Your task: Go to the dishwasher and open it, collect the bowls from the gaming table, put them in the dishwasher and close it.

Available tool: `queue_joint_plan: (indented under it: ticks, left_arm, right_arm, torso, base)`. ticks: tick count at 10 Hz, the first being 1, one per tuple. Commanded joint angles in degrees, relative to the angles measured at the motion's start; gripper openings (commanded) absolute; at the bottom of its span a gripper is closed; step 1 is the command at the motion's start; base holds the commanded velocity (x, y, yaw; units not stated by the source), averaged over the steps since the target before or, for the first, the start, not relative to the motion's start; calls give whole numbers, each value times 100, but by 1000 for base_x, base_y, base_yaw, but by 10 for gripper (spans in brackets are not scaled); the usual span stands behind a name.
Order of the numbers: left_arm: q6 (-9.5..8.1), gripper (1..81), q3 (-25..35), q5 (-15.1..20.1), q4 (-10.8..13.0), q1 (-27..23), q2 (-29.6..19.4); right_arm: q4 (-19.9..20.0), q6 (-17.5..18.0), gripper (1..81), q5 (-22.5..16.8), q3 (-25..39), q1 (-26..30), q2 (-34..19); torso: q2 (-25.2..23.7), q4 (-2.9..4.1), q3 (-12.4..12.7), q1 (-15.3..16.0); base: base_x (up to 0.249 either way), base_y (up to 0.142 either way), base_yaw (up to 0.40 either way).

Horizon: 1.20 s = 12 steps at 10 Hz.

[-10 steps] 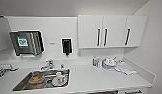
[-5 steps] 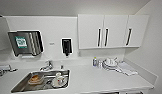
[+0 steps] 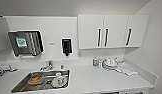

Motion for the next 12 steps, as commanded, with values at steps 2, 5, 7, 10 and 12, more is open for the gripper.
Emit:
queue_joint_plan:
  ticks: [2, 5, 7, 10, 12]
  left_arm:
    - [14, 811, 556, 32, 30, -311, -682]
    - [14, 811, 1783, -560, 39, -222, -1568]
    - [14, 811, 2843, -666, 48, -257, -2327]
    - [93, 811, 4614, -1104, 196, -266, -3651]
    - [93, 811, 5496, -1272, 434, -275, -4391]
  right_arm:
    - [56, 16, 811, -279, 1555, 369, -1048]
    - [74, 33, 811, -366, 2715, 562, -1917]
    - [109, 139, 811, -392, 3334, 702, -2518]
    - [161, 235, 811, -428, 4491, 993, -3377]
    - [179, 244, 811, -515, 4871, 1212, -3722]
  torso:
    - [0, 0, 0, 0]
    - [-573, 0, 0, 369]
    - [-645, 0, 0, 411]
    - [-1193, 0, 2, 750]
    - [-1607, 0, 2, 1008]
  base:
    - [0, 0, 0]
    - [0, 0, 0]
    - [0, 0, 0]
    - [0, 0, 0]
    - [0, 0, 0]
